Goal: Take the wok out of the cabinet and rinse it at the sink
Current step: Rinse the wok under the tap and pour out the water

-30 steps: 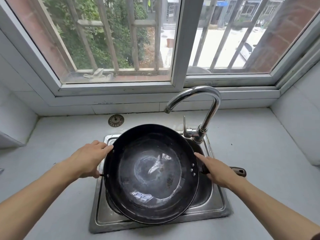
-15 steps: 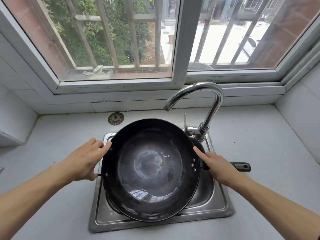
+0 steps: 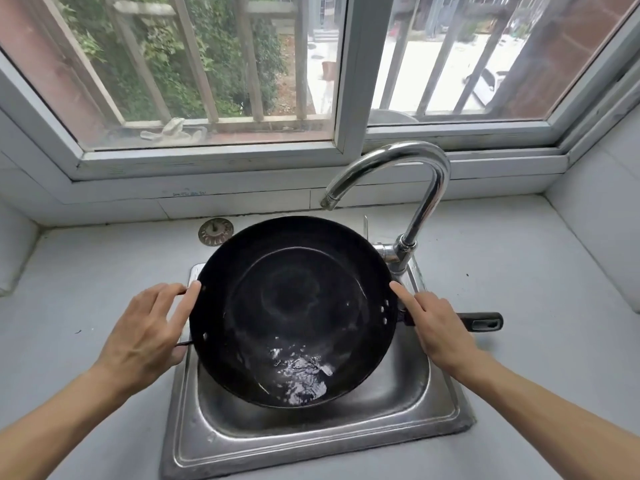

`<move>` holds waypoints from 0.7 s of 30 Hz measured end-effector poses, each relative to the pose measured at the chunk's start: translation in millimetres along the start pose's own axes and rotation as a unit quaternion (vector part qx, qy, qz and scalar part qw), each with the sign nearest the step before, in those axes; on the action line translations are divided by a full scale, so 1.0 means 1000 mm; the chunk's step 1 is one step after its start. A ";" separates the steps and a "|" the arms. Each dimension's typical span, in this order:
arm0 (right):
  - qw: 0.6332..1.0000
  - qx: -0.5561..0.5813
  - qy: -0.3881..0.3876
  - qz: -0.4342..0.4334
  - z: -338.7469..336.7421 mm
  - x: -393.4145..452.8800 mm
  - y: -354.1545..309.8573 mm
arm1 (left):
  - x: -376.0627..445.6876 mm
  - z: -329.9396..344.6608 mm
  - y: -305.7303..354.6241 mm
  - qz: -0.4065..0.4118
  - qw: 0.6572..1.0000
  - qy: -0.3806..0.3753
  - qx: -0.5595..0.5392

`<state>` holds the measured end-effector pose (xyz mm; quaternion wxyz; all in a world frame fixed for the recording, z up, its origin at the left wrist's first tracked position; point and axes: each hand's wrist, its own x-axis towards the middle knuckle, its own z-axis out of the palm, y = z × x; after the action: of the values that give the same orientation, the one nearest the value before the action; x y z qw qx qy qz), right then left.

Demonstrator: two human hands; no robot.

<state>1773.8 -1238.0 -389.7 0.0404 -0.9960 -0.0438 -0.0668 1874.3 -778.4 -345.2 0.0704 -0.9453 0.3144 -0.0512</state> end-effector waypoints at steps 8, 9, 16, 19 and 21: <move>0.999 0.012 0.034 -0.016 0.008 -0.002 -0.001 | -0.002 0.022 -0.003 -0.017 0.995 0.096 0.006; 0.999 0.014 0.036 -0.019 0.007 -0.003 -0.002 | -0.001 0.024 -0.005 -0.018 0.994 0.104 0.010; 0.996 0.017 0.085 -0.038 0.001 -0.003 -0.005 | -0.001 0.024 -0.014 -0.017 0.986 0.162 0.034; 0.994 0.019 0.101 -0.045 0.000 -0.001 -0.005 | -0.001 0.026 -0.016 -0.024 0.982 0.181 0.041; 0.993 0.023 0.109 -0.047 0.001 0.000 -0.006 | -0.001 0.028 -0.018 -0.024 0.978 0.202 0.044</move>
<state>1774.0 -1232.3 -390.5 0.0646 -0.9784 -0.0870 -0.1758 1888.0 -760.9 -369.8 0.0457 -0.9189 0.2965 -0.2562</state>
